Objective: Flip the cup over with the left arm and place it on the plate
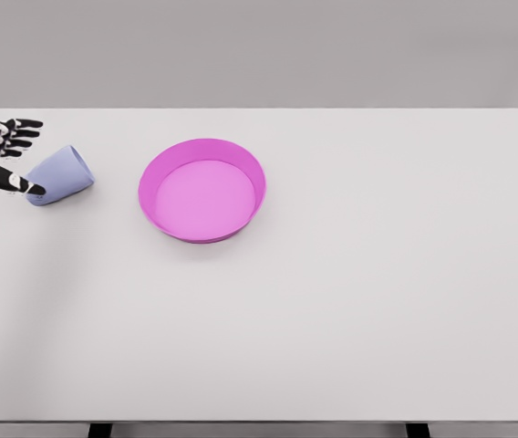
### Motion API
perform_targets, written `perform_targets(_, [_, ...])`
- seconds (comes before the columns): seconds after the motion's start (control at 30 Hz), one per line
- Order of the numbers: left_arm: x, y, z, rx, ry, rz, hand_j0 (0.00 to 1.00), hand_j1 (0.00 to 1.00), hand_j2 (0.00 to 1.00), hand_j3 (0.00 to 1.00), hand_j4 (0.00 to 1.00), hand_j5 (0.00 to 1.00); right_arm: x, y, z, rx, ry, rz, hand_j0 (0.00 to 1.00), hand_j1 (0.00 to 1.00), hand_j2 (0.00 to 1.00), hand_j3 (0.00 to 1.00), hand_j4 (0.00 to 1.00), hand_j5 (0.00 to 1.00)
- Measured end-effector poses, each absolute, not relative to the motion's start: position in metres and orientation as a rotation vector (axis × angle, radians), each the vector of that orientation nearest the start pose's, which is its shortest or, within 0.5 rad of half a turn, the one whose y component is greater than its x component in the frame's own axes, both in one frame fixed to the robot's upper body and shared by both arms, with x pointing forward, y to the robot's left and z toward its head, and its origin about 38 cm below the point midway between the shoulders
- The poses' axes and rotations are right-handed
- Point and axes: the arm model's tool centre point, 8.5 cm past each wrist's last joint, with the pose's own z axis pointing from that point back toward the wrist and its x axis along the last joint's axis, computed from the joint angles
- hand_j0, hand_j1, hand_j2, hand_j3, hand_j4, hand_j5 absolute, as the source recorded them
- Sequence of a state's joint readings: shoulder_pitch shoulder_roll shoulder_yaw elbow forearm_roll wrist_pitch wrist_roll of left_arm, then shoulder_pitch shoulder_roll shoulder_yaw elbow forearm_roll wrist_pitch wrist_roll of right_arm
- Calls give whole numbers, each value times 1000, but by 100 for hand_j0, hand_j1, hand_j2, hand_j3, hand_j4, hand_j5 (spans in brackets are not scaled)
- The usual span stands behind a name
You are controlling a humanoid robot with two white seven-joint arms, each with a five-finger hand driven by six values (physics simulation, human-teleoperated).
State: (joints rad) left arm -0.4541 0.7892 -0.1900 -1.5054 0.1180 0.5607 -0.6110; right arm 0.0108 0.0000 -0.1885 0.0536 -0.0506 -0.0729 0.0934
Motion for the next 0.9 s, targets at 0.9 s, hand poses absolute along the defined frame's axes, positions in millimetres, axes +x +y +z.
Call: perform_targets(0.9, [460, 395, 195, 360, -966, -829, 100, 100, 100, 100, 100, 100, -17, -262, -261, 0, -28, -237, 100, 100, 100, 100, 100, 100])
